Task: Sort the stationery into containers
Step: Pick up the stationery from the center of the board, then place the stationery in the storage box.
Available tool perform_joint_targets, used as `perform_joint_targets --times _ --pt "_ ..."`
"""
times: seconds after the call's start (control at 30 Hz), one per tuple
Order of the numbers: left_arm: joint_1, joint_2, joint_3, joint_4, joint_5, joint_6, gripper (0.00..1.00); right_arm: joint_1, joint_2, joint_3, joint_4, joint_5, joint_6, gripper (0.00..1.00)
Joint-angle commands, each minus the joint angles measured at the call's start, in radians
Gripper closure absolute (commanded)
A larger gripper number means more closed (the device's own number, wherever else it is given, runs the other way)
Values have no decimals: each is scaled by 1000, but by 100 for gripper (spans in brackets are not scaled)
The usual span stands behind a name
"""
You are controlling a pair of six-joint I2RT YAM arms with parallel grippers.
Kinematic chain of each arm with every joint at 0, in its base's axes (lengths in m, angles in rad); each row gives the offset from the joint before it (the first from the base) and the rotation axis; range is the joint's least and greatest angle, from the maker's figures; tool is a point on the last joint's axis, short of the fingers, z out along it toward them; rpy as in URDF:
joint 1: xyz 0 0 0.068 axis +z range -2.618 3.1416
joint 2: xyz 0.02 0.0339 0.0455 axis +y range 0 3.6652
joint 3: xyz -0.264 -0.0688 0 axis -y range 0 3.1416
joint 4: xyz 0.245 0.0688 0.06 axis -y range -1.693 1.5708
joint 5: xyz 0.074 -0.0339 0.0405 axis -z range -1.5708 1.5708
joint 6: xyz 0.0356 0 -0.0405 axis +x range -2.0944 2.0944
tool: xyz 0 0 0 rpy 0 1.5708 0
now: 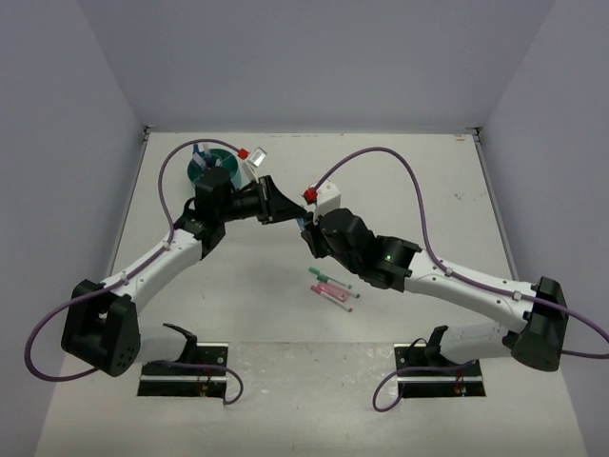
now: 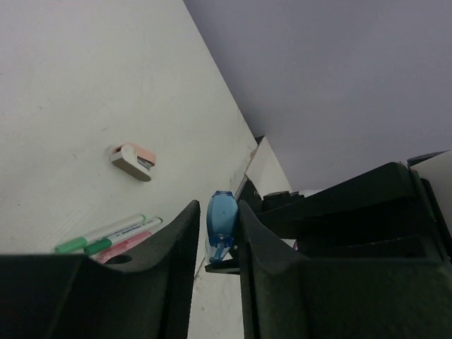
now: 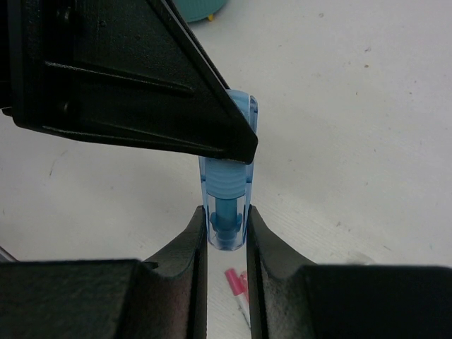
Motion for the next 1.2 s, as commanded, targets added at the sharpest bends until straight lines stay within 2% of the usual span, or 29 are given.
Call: perform_joint_targets --times 0.0,0.03,0.1,0.13,0.2,0.23,0.27,0.33,0.43,0.57,0.6,0.63,0.7,0.73,0.83,1.03,1.17 --pt "-13 8 46 60 31 -5 87 -12 -19 10 33 19 -21 100" --pt "-13 10 50 58 31 -2 95 -13 -17 10 34 17 -21 100" --pt "-13 16 65 33 13 15 100 -16 -14 10 34 16 -23 100" --pt "-13 19 92 -18 -23 49 100 -18 -12 7 34 18 -24 82" --pt "-13 32 155 -155 -171 134 100 -20 -13 -5 32 63 -20 26" --pt "-13 40 188 -204 -225 163 100 -21 -14 -10 32 88 -19 5" --pt "-13 50 223 -242 -272 178 100 -23 -15 -14 31 116 -19 1" --pt "-13 80 315 -396 -515 240 100 -36 -26 -32 16 176 -4 1" --pt "-9 190 518 -494 -1021 270 100 -129 -69 -71 -15 195 66 1" --pt "12 428 807 -580 -1395 315 100 -187 -113 -108 -15 131 88 1" --pt "13 435 815 -615 -1403 312 100 -188 -116 -111 -15 130 85 1" --pt "46 562 971 -666 -1451 308 100 -190 -118 -114 -15 130 81 1" --pt "75 679 1083 -726 -1484 294 100 -193 -122 -122 -15 121 82 1" --pt "100 724 1158 -736 -1507 294 100 -194 -124 -127 -14 113 83 1" --pt "141 817 1255 -716 -1512 323 100 -196 -127 -135 -5 95 84 1" --pt "190 918 1341 -707 -1525 374 100 -198 -112 -150 25 16 79 1" --pt "205 912 1289 -678 -1512 397 100 -197 -89 -148 26 4 83 1"
